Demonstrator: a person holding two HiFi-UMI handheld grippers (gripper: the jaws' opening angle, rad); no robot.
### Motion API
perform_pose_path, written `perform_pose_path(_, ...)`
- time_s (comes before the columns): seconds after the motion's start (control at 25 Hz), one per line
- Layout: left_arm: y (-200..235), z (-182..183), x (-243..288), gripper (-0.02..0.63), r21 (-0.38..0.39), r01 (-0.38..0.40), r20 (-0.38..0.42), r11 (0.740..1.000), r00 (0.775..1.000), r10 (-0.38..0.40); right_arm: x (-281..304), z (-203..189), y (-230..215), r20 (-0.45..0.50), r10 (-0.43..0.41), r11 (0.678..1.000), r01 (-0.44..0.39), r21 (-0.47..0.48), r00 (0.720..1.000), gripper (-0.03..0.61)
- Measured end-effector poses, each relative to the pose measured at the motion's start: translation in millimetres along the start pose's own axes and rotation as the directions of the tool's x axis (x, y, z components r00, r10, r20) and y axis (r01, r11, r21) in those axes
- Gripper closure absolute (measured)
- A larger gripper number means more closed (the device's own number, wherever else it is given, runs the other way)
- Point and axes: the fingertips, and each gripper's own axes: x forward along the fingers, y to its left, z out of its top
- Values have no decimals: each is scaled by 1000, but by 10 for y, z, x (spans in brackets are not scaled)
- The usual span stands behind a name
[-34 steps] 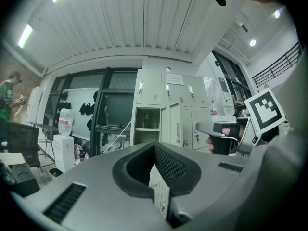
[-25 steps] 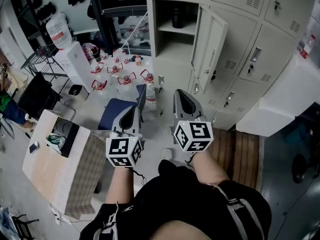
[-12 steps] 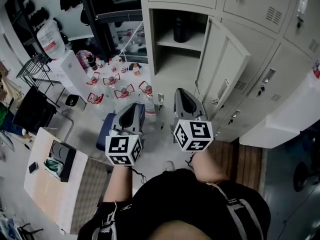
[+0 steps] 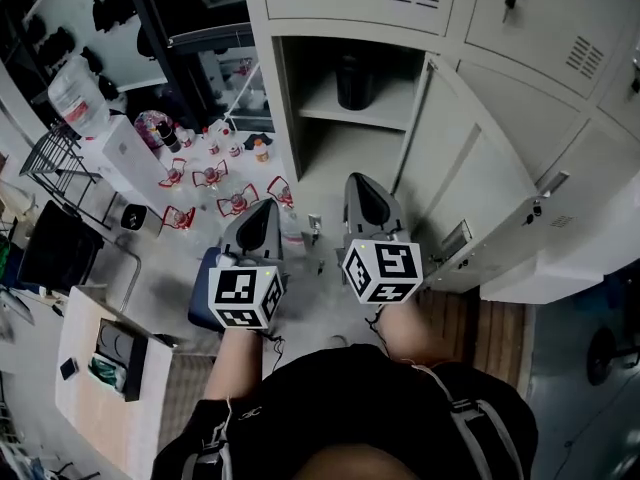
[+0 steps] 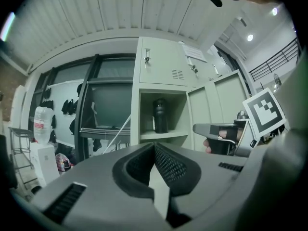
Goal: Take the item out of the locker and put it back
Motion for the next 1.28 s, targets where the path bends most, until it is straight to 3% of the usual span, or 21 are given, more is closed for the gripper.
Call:
perform_pose_path(0.44,-26,-73,623,601,-34,97,-17,995,995,-98,295,-5,-283,-17,-78,996,77,-37,997,565)
perform_pose_path(0.68,-14,32,930,601,-29,187,22,982,982,-186,411,36,-443,5,-169,983,169,-66,986,565)
perform_pose_path(1.28,344,81,1239,601,-49,310,60,949,950,-308,751,-29,-299,16,-265,955,265,-136,964,569)
